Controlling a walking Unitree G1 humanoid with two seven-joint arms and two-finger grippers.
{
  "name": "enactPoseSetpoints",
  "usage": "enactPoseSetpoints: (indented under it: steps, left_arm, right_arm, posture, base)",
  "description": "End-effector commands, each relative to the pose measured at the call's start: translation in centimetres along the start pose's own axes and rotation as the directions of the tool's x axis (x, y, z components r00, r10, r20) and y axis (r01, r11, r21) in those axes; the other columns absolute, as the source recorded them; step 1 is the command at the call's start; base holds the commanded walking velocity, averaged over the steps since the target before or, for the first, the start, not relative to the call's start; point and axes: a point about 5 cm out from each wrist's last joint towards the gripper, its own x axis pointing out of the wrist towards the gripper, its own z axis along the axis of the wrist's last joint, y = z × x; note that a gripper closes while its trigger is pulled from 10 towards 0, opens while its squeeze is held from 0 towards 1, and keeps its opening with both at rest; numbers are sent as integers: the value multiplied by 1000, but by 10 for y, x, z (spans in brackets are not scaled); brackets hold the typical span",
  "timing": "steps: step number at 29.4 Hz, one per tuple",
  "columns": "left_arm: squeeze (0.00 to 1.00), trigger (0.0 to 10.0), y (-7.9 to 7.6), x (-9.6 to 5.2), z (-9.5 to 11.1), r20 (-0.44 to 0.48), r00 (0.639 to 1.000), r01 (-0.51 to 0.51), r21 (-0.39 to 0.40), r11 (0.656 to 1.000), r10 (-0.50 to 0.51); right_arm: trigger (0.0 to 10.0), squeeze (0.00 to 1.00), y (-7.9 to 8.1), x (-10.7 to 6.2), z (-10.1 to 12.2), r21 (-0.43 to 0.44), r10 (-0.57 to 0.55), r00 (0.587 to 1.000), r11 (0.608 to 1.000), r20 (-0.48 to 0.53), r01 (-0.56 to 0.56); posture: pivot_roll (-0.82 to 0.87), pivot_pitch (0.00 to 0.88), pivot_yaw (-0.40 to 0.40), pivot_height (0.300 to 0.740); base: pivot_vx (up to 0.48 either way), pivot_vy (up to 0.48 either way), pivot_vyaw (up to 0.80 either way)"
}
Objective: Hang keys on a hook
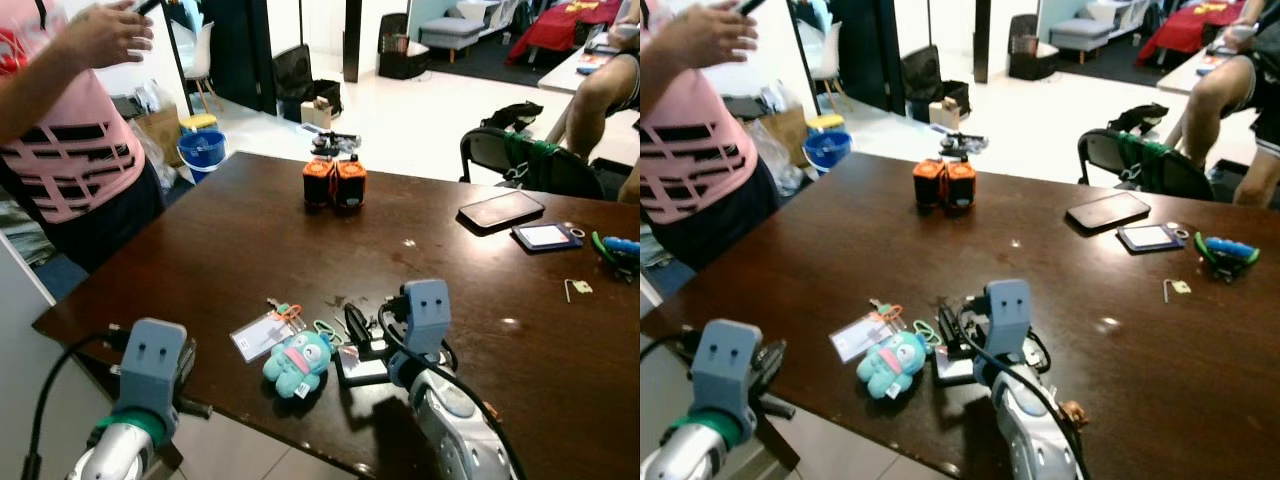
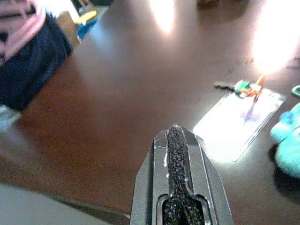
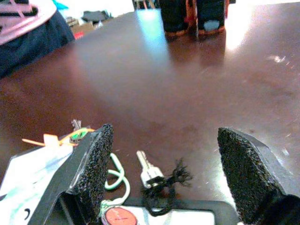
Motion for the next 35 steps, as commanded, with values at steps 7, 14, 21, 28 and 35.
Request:
enactPoseSetpoints:
  steps: [7, 14, 21, 28, 35]
  left_arm:
    - [0, 10000, 16, -6, 5, -60, 998, -31, 61, 998, 35]
    - [0, 10000, 18, -9, 6, -62, 997, -38, 57, 998, 41]
    - [0, 10000, 9, -4, -20, -81, 996, -40, 9, 999, 41]
    - [0, 10000, -6, 2, -34, -86, 994, -78, -51, 996, 73]
    - [0, 10000, -5, -4, -38, -91, 987, -143, -85, 986, 135]
  right_arm:
    - [10000, 0, 5, -3, -13, 8, 15, 1000, 1000, 0, -15]
    - [10000, 0, 9, -3, -15, 15, 25, 1000, 1000, 5, -25]
    - [10000, 0, 14, -2, -17, 42, 4, 1000, 999, 6, -4]
    - [10000, 0, 13, -6, -24, -8, 40, 999, 999, -21, -40]
    - [10000, 0, 21, -9, -23, -20, 57, 998, 998, -22, -58]
  posture:
    - [96, 0, 249, 740]
    - [96, 0, 241, 740]
    - [-7, 12, 185, 740]
    - [-21, 23, 138, 740]
    - [-13, 28, 121, 740]
  base:
    - [0, 0, 0]
    - [0, 0, 0]
    - [0, 0, 0]
    - [0, 0, 0]
    - [0, 0, 0]
